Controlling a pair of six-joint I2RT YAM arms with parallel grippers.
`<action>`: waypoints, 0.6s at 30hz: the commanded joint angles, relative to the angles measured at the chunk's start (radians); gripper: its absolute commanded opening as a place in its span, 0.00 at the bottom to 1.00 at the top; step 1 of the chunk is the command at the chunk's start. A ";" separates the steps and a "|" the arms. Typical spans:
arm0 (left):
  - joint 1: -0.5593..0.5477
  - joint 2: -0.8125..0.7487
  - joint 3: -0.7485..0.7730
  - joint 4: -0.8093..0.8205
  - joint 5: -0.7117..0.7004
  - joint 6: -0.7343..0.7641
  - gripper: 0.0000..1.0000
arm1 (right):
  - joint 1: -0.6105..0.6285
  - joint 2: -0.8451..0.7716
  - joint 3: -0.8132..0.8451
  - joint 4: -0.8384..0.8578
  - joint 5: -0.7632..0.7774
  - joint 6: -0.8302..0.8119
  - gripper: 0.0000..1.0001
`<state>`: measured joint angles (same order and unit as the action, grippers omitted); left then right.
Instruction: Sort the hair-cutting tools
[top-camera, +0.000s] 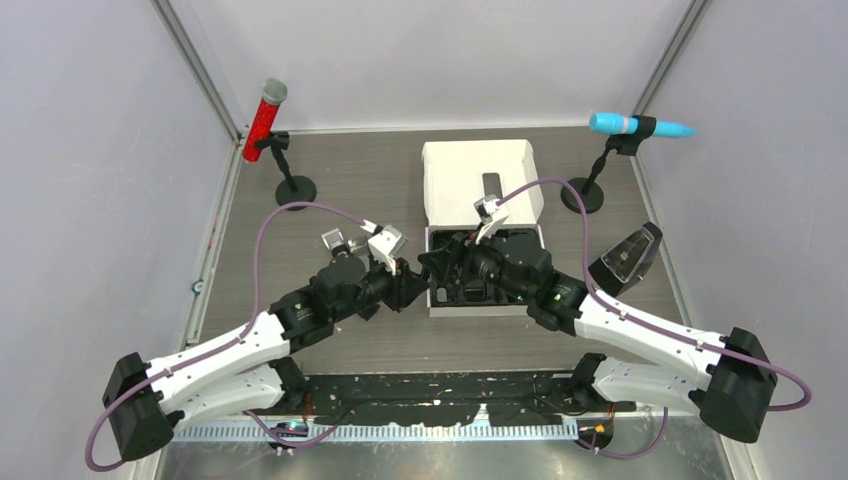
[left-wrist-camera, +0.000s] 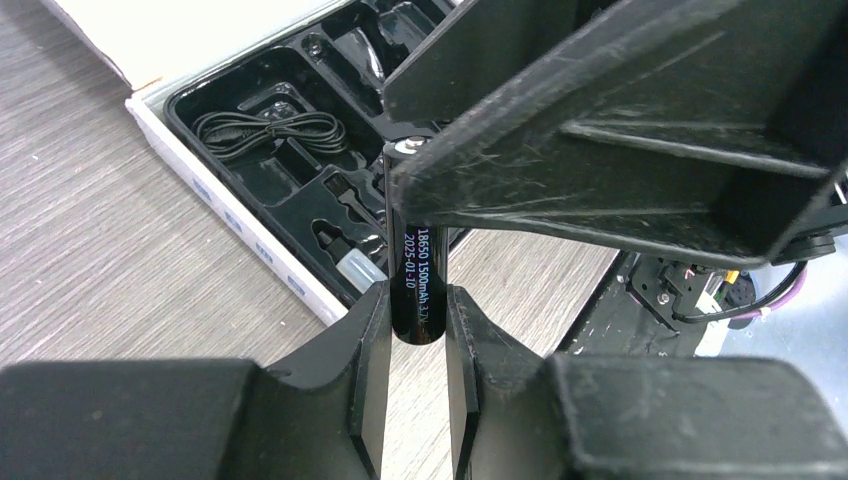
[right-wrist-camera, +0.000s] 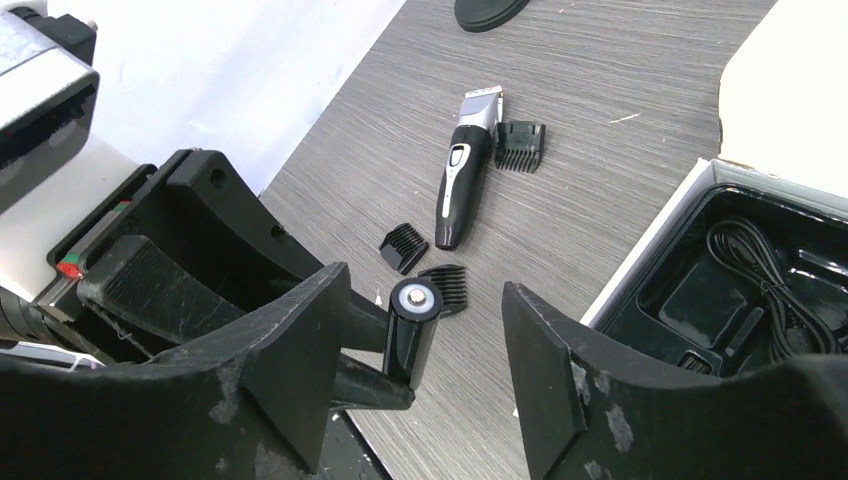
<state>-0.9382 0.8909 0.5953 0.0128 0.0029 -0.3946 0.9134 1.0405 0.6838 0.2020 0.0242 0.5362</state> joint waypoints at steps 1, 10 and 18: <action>-0.021 0.009 0.053 0.086 0.005 0.024 0.14 | 0.003 0.009 0.000 0.067 -0.009 0.022 0.63; -0.037 0.006 0.054 0.093 -0.031 0.023 0.14 | 0.003 0.028 0.005 0.063 -0.052 0.025 0.33; -0.039 0.025 0.069 0.052 -0.087 -0.003 0.40 | 0.002 0.003 0.016 0.012 0.023 -0.024 0.06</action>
<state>-0.9733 0.9070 0.6060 0.0334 -0.0261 -0.3843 0.9123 1.0668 0.6834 0.2180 -0.0082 0.5556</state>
